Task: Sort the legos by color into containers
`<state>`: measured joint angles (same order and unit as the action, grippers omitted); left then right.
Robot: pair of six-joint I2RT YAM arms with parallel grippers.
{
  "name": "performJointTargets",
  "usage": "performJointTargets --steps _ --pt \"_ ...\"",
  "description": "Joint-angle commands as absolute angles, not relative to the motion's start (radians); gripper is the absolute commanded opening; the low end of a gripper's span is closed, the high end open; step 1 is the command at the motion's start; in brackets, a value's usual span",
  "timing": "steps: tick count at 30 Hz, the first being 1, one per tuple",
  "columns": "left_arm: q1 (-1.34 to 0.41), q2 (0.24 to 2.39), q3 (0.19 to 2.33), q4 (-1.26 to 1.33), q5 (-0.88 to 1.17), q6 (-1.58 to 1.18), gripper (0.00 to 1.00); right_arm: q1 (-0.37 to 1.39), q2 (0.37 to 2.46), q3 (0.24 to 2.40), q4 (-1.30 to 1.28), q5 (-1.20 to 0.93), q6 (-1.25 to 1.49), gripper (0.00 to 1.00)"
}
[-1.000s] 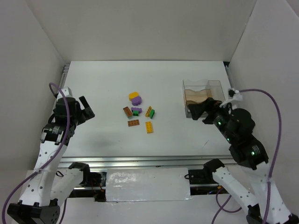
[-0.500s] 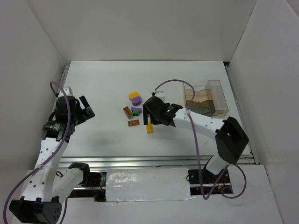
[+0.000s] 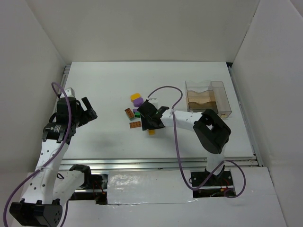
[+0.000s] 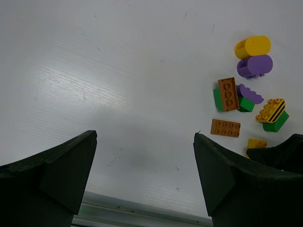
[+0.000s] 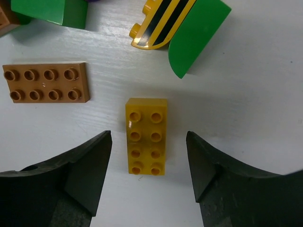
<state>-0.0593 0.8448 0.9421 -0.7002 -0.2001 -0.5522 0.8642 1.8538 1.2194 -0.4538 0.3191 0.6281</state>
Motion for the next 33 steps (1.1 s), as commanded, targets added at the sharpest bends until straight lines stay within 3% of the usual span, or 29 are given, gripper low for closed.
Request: performJointTargets --steps 1,5,6,9,12,13,14,16,20,25,30,33 --pt "-0.054 0.831 0.94 -0.661 -0.179 -0.537 0.96 0.87 1.876 1.255 -0.408 0.296 0.624 0.7" --pt "-0.054 0.828 0.94 -0.663 -0.179 -0.537 0.95 0.87 1.905 1.261 -0.416 0.294 0.62 0.63" --pt "-0.054 0.828 0.94 -0.663 -0.179 -0.537 0.96 0.87 1.905 1.258 -0.414 0.296 0.618 0.56" --pt "-0.054 0.825 0.942 -0.661 -0.178 -0.537 0.95 0.871 1.905 1.253 -0.416 0.304 0.607 0.52" --pt "-0.054 0.827 0.942 -0.661 -0.175 -0.534 0.95 0.87 1.907 1.252 -0.419 0.302 0.589 0.41" --pt "-0.054 0.827 0.942 -0.663 -0.175 -0.535 0.95 0.87 1.896 1.249 -0.411 0.29 0.581 0.34" --pt "-0.054 0.824 0.942 -0.663 -0.176 -0.535 0.95 0.87 1.887 1.246 -0.405 0.281 0.562 0.13" --pt "-0.054 0.822 0.943 -0.664 -0.178 -0.535 0.95 0.874 1.814 1.217 -0.388 0.262 0.549 0.0" --pt "-0.054 0.824 0.945 -0.664 -0.178 -0.535 0.95 0.871 1.585 1.145 -0.336 0.18 0.473 0.0" --pt "-0.052 0.818 0.943 -0.663 -0.17 -0.534 0.95 0.709 1.268 1.101 -0.38 0.132 0.356 0.0" --pt "-0.054 0.804 0.942 -0.66 -0.172 -0.537 0.97 0.494 1.158 1.134 -0.456 0.26 0.262 0.0" --pt "-0.054 0.805 0.942 -0.661 -0.172 -0.537 0.97 0.371 1.118 1.195 -0.498 0.207 0.247 0.0"
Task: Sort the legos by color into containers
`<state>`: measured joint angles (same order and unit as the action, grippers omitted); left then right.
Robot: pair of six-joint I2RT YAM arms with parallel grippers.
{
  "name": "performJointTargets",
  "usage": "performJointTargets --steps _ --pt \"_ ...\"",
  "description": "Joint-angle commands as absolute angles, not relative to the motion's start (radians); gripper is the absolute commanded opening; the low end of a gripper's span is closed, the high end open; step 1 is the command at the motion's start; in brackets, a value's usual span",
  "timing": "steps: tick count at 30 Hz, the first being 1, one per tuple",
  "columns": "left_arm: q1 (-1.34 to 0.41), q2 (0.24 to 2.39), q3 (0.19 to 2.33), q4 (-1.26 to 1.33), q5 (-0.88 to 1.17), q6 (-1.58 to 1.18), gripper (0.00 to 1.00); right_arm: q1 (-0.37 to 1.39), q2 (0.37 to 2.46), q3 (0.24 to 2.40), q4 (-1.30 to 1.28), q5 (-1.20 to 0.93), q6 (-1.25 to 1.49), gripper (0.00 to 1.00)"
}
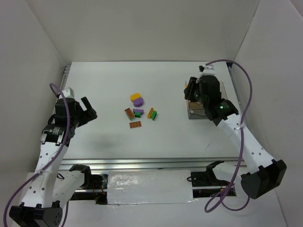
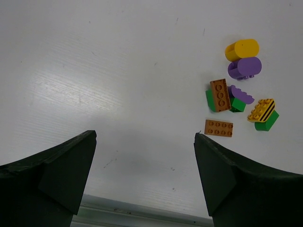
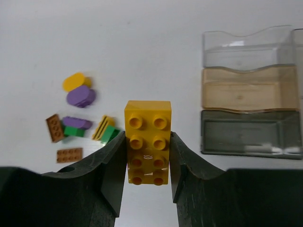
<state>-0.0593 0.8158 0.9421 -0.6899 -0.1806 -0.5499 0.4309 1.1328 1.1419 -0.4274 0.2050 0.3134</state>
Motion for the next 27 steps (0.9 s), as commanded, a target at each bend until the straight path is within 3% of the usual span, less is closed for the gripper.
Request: performJointTargets --steps 1,8,16,19,27 --pt "-0.054 0.805 0.939 -0.663 -0.169 -0.537 0.97 0.347 1.106 1.207 -0.503 0.157 0.223 0.0" --pt "-0.054 0.779 0.937 -0.663 -0.172 -0.538 0.98 0.348 1.04 1.289 -0.607 0.086 0.227 0.0" --pt "-0.086 0.782 0.942 -0.666 -0.163 -0.535 0.98 0.347 0.89 1.19 -0.502 0.26 0.223 0.0" --pt "-0.104 0.799 0.943 -0.667 -0.156 -0.535 0.98 0.295 1.003 1.186 -0.466 0.348 0.178 0.0" --pt "-0.15 0.821 0.943 -0.672 -0.189 -0.543 0.99 0.052 1.408 1.367 -0.417 0.285 0.138 0.0"
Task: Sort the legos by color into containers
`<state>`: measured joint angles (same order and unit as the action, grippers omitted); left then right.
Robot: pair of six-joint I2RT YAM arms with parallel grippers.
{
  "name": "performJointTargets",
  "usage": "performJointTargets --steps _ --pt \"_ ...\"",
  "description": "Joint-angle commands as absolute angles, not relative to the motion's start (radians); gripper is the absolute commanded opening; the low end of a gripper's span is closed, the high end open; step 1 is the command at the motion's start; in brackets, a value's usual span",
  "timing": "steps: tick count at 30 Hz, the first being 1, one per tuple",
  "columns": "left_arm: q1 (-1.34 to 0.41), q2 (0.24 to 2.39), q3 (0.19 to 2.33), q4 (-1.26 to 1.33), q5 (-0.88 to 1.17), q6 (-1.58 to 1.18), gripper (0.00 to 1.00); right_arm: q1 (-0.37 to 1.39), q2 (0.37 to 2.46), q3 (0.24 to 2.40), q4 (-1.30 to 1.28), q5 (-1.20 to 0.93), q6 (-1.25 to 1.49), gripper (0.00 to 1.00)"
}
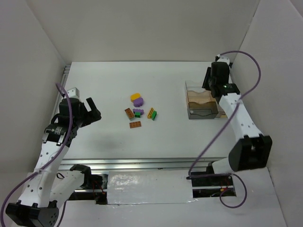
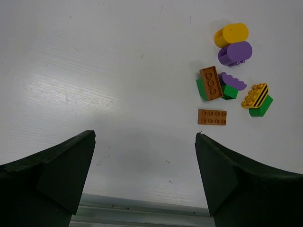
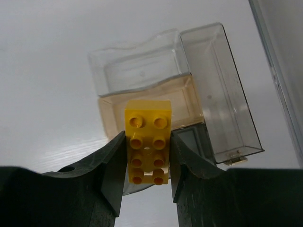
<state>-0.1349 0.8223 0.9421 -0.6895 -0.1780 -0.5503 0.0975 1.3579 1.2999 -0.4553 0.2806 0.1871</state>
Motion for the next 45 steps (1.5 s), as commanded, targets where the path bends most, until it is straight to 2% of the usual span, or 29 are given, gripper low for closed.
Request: performJointTargets --steps 1,5,12,19,22,23,28,31,33,34,35,42,45 --pt "-0.153 0.822 0.942 -0.672 -0.187 -0.542 0.99 0.025 1.437 1.394 -0.41 0.279 0.121 0.0" --pt "-0.167 0.831 0.942 -0.67 -0.181 -0.538 0.99 -0.026 1.599 1.442 -0.402 0.347 0.037 0.0" --pt "-0.213 0.847 0.95 -0.684 -0.225 -0.538 1.0 -0.118 1.695 1.447 -0.397 0.313 0.058 0.0" --pt "-0.236 0.85 0.953 -0.695 -0.256 -0.541 1.0 -0.133 1.802 1.466 -0.41 0.351 0.061 0.11" --pt "-0.245 0.851 0.956 -0.699 -0.27 -0.543 0.99 -0.146 1.836 1.474 -0.422 0.347 0.086 0.23" --pt "-0.248 0.853 0.954 -0.699 -0.271 -0.543 0.99 -0.146 1.841 1.474 -0.423 0.344 0.089 0.33" --pt "-0.252 0.859 0.954 -0.701 -0.275 -0.543 1.0 -0.147 1.861 1.467 -0.42 0.38 0.095 0.37" --pt "-0.252 0.861 0.954 -0.7 -0.272 -0.54 1.0 -0.152 1.853 1.465 -0.417 0.387 0.112 0.55" --pt "-0.252 0.864 0.953 -0.698 -0.268 -0.54 1.0 -0.152 1.845 1.477 -0.428 0.388 0.12 0.62" --pt "-0.252 0.865 0.954 -0.698 -0.268 -0.54 1.0 -0.152 1.842 1.48 -0.433 0.4 0.133 0.77" --pt "-0.252 0.864 0.951 -0.696 -0.267 -0.54 1.0 -0.152 1.839 1.483 -0.434 0.403 0.133 0.99" --pt "-0.252 0.856 0.945 -0.69 -0.271 -0.54 1.0 -0.152 1.807 1.489 -0.452 0.385 0.17 1.0" --pt "-0.253 0.87 0.945 -0.681 -0.262 -0.535 1.0 -0.134 1.743 1.49 -0.491 0.309 0.221 1.0"
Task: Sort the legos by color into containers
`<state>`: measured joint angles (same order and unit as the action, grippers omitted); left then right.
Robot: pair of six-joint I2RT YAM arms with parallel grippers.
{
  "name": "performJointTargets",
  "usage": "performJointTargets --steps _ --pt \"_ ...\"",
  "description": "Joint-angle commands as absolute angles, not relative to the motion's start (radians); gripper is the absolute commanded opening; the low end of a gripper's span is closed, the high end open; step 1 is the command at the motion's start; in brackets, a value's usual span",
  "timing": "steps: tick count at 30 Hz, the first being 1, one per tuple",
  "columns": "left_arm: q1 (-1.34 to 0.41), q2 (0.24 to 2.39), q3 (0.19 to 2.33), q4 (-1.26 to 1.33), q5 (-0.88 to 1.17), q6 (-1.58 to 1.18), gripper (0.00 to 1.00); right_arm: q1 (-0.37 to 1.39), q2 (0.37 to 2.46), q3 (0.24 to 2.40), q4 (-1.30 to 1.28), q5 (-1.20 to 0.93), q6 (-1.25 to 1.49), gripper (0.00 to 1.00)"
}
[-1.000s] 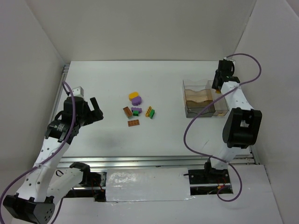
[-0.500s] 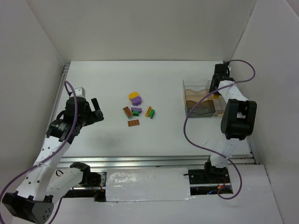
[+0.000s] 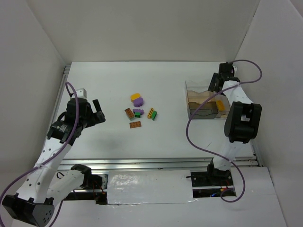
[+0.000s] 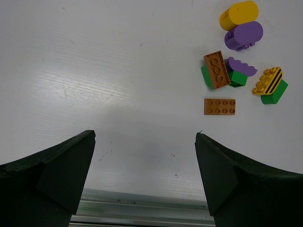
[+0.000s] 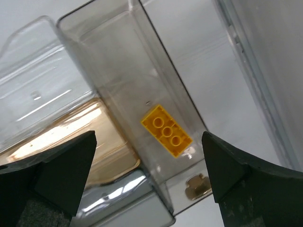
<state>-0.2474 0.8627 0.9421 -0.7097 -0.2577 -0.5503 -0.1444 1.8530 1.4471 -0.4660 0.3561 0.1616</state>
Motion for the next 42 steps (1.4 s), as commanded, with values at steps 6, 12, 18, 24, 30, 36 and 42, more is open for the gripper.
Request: performJointTargets --steps 6,12,18,24,30,36,42 --pt "-0.25 0.962 0.971 -0.667 -0.193 -0.563 0.99 0.096 1.473 1.371 -0.511 0.34 0.355 1.0" --pt "-0.345 1.109 1.046 -0.65 -0.234 -0.751 0.99 0.319 1.258 1.232 -0.577 0.36 0.463 1.0" --pt "-0.506 1.435 1.221 -0.684 -0.417 -0.9 0.99 0.34 1.005 0.999 -0.491 0.18 0.534 1.0" --pt "-0.538 1.647 1.308 -0.678 -0.44 -0.974 0.99 0.367 0.873 0.885 -0.534 0.084 0.537 1.0" --pt "-0.643 1.741 1.33 -0.686 -0.491 -1.043 0.98 0.374 0.796 0.798 -0.552 0.054 0.518 1.0" --pt "-0.676 1.828 1.344 -0.664 -0.46 -1.045 0.96 0.379 0.749 0.752 -0.548 0.005 0.514 1.0" --pt "-0.686 1.825 1.267 -0.606 -0.451 -1.023 0.98 0.38 0.713 0.736 -0.549 -0.044 0.518 0.99"
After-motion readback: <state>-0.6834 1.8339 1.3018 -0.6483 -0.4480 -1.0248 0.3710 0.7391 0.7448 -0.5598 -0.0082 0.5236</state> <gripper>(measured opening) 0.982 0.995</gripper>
